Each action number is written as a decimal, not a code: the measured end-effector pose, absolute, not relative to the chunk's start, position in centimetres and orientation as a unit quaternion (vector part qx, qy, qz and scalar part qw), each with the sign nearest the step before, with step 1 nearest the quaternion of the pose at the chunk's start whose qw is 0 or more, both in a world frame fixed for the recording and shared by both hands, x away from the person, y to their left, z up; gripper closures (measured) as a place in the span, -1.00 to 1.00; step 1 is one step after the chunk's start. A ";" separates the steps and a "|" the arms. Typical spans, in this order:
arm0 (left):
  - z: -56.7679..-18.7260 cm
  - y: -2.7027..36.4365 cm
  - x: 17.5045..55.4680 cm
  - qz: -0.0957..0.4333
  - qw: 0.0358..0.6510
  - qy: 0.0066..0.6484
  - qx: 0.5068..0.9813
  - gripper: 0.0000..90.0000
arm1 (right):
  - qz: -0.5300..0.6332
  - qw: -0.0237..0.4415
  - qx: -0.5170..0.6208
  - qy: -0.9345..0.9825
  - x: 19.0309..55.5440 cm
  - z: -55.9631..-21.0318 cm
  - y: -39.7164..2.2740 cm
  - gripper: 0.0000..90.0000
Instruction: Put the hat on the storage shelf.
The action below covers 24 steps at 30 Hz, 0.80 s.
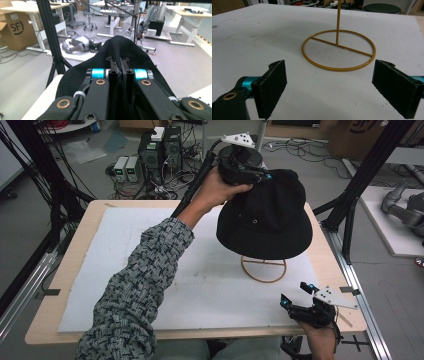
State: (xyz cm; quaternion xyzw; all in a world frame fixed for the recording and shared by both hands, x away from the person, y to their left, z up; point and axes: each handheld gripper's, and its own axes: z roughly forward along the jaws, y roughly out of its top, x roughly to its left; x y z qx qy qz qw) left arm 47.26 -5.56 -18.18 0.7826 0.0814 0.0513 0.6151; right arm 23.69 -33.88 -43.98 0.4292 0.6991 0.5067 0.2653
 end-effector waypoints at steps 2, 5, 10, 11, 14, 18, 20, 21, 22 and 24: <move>-18.5 -5.9 47.2 0.051 0.607 0.080 0.789 0.93 | 0.507 0.265 0.428 0.700 23.7 -44.0 -33.9 -0.73; -18.8 -6.3 47.2 0.050 0.600 0.076 0.795 0.93 | 0.507 0.264 0.429 0.699 23.6 -44.0 -33.9 -0.73; -19.2 -6.8 47.1 0.048 0.591 0.071 0.802 0.93 | 0.507 0.265 0.428 0.700 23.7 -44.0 -33.9 -0.73; -19.3 -7.0 47.1 0.047 0.590 0.069 0.803 0.93 | 0.507 0.264 0.429 0.700 23.6 -44.0 -33.9 -0.73; -19.7 -7.3 47.0 0.046 0.581 0.064 0.810 0.92 | 0.506 0.265 0.428 0.700 23.7 -44.0 -33.9 -0.73; -20.1 -7.7 46.9 0.042 0.573 0.060 0.816 0.91 | 0.507 0.263 0.429 0.700 23.7 -44.0 -33.9 -0.73; -20.2 -7.9 46.8 0.040 0.570 0.058 0.819 0.91 | 0.507 0.263 0.429 0.699 23.7 -44.0 -33.9 -0.73; -20.3 -8.0 46.8 0.041 0.568 0.057 0.820 0.90 | 0.507 0.263 0.429 0.700 23.7 -44.0 -33.9 -0.73; -20.4 -8.0 46.8 0.041 0.566 0.056 0.821 0.90 | 0.507 0.263 0.429 0.700 23.7 -44.0 -33.9 -0.73; -20.5 -8.2 46.7 0.041 0.562 0.054 0.825 0.89 | 0.508 0.263 0.429 0.699 23.7 -44.0 -33.9 -0.73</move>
